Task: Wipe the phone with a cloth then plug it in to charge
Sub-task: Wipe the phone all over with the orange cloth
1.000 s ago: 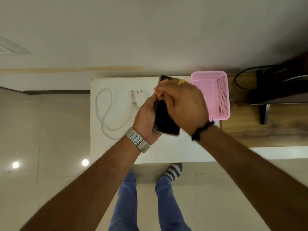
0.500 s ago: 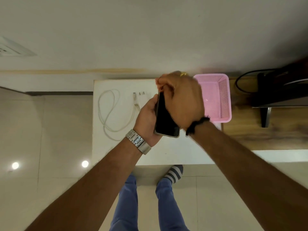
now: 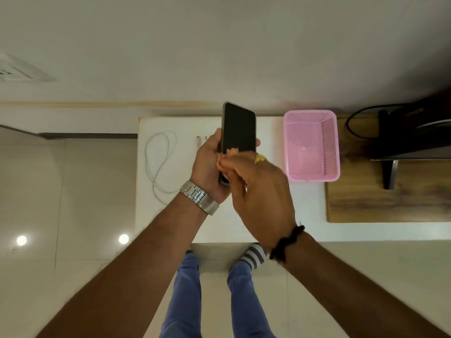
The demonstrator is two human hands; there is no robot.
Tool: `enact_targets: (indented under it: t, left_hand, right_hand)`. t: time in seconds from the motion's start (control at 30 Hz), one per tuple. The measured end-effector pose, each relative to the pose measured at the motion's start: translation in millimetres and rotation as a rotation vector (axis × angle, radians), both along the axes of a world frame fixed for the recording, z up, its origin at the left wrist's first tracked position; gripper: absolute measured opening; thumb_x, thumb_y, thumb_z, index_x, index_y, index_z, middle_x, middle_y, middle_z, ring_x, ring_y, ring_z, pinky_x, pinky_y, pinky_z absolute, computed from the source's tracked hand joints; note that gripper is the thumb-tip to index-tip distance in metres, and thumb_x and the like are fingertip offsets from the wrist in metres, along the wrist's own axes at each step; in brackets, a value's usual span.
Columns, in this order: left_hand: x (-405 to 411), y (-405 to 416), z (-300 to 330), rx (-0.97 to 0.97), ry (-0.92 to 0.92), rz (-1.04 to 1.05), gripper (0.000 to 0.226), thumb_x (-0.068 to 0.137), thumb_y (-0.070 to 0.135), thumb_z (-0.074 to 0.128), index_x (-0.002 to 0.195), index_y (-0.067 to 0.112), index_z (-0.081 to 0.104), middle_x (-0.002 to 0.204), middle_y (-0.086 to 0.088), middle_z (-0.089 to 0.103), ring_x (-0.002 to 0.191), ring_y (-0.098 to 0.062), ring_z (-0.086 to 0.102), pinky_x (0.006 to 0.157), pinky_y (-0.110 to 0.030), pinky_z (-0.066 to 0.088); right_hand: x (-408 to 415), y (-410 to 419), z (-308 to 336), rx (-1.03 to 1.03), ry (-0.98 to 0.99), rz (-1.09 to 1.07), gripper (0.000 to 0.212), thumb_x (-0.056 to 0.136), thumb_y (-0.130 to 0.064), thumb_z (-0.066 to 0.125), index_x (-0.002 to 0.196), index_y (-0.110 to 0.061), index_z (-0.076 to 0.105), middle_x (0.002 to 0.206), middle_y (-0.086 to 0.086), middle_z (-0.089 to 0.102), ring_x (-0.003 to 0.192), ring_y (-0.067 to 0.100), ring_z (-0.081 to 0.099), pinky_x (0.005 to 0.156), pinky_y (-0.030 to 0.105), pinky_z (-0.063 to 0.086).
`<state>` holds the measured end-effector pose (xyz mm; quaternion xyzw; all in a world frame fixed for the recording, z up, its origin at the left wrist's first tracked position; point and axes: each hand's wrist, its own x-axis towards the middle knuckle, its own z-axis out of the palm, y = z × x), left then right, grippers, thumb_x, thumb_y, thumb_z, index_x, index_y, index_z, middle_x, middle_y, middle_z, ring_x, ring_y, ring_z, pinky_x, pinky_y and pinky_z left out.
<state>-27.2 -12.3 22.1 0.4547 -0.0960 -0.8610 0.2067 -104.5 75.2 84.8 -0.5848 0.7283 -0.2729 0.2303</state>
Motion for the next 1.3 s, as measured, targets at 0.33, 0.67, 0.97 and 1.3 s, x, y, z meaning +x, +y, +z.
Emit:
enact_targets:
  t: [0.33, 0.67, 0.97, 1.3]
  left_hand:
    - [-22.6, 2.7, -1.5, -0.047, 0.009, -0.01, 0.066, 0.108, 0.053, 0.026, 0.15, 0.007, 0.048, 0.132, -0.024, 0.058, 0.094, -0.031, 0.063, 0.079, -0.041, 0.052]
    - [-11.7, 1.1, -2.2, -0.047, 0.046, 0.007, 0.063, 0.107, 0.052, 0.031, 0.148, 0.009, 0.051, 0.132, -0.022, 0.06, 0.105, -0.033, 0.066, 0.089, -0.043, 0.052]
    - [-4.2, 8.5, -8.1, 0.038, 0.128, 0.057, 0.046, 0.107, 0.048, 0.04, 0.119, 0.019, 0.074, 0.12, -0.012, 0.075, 0.105, -0.029, 0.074, 0.089, -0.044, 0.06]
    - [-1.5, 11.8, -6.9, 0.043, 0.118, 0.025, 0.045, 0.107, 0.046, 0.04, 0.113, 0.02, 0.076, 0.113, -0.01, 0.076, 0.097, -0.029, 0.075, 0.081, -0.045, 0.062]
  right_hand:
    - [-30.6, 22.9, -14.1, 0.019, 0.085, 0.031, 0.019, 0.086, -0.01, 0.077, 0.105, -0.009, 0.077, 0.102, 0.009, 0.079, 0.087, 0.026, 0.076, 0.086, 0.04, 0.061]
    - [-23.5, 14.1, -7.1, 0.005, 0.092, 0.103, 0.017, 0.089, -0.007, 0.073, 0.105, -0.009, 0.076, 0.1, 0.012, 0.077, 0.083, 0.029, 0.075, 0.078, 0.043, 0.064]
    - [-47.2, -48.4, -4.7, -0.005, 0.108, -0.028, 0.028, 0.095, -0.017, 0.048, 0.102, -0.017, 0.075, 0.107, 0.003, 0.074, 0.093, 0.023, 0.068, 0.083, 0.036, 0.057]
    - [-50.6, -68.3, -7.4, 0.033, 0.114, -0.056, 0.03, 0.091, -0.015, 0.049, 0.103, -0.02, 0.076, 0.109, 0.001, 0.074, 0.098, 0.023, 0.068, 0.085, 0.034, 0.054]
